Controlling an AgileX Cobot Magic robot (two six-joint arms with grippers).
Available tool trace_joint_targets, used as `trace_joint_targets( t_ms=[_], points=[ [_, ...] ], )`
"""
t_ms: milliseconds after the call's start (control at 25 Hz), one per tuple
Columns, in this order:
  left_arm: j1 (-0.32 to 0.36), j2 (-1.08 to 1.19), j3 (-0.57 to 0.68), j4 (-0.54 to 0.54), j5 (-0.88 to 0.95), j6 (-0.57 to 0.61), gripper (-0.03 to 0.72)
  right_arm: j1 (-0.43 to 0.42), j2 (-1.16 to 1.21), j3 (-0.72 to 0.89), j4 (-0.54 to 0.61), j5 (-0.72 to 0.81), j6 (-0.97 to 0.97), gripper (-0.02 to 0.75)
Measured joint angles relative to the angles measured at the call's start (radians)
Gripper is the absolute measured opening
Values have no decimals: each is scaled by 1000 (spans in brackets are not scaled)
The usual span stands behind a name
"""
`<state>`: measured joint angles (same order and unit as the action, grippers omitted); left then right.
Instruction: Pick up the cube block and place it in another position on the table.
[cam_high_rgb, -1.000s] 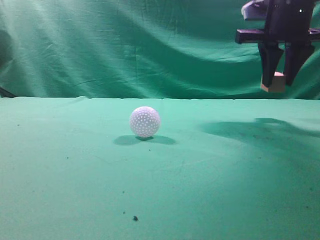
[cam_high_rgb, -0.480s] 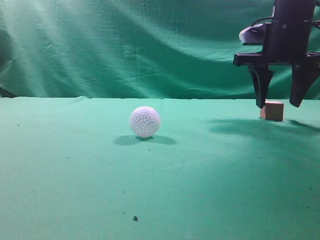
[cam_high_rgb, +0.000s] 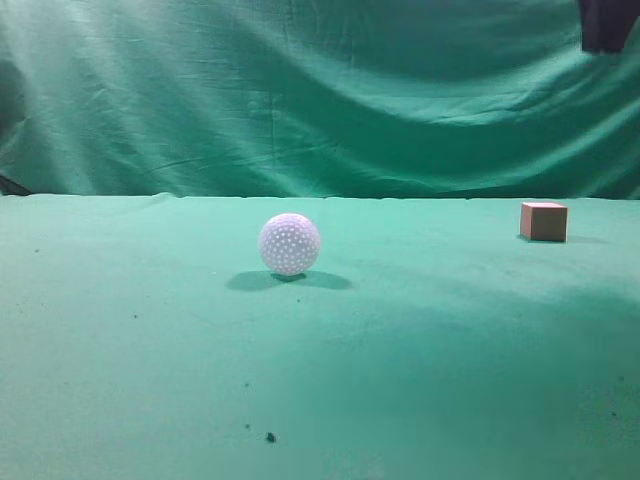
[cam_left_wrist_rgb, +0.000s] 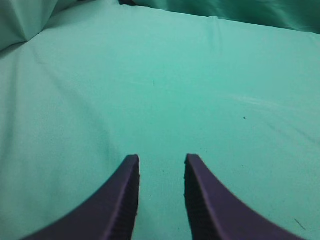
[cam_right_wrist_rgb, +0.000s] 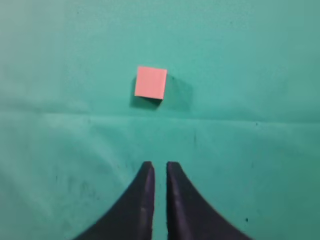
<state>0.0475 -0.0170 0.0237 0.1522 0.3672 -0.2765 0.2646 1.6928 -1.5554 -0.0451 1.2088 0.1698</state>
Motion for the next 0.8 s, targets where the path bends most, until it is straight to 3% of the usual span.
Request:
trace_joint_targets(
  t_ms=[440, 640, 800],
  points=[
    [0, 0, 0, 0, 0, 0, 262, 0, -397, 17, 71, 43, -2, 0],
    [0, 0, 0, 0, 0, 0, 262, 0, -632, 221, 85, 49, -2, 0],
    [0, 0, 0, 0, 0, 0, 262, 0, -829, 437, 107, -32, -2, 0]
  ],
)
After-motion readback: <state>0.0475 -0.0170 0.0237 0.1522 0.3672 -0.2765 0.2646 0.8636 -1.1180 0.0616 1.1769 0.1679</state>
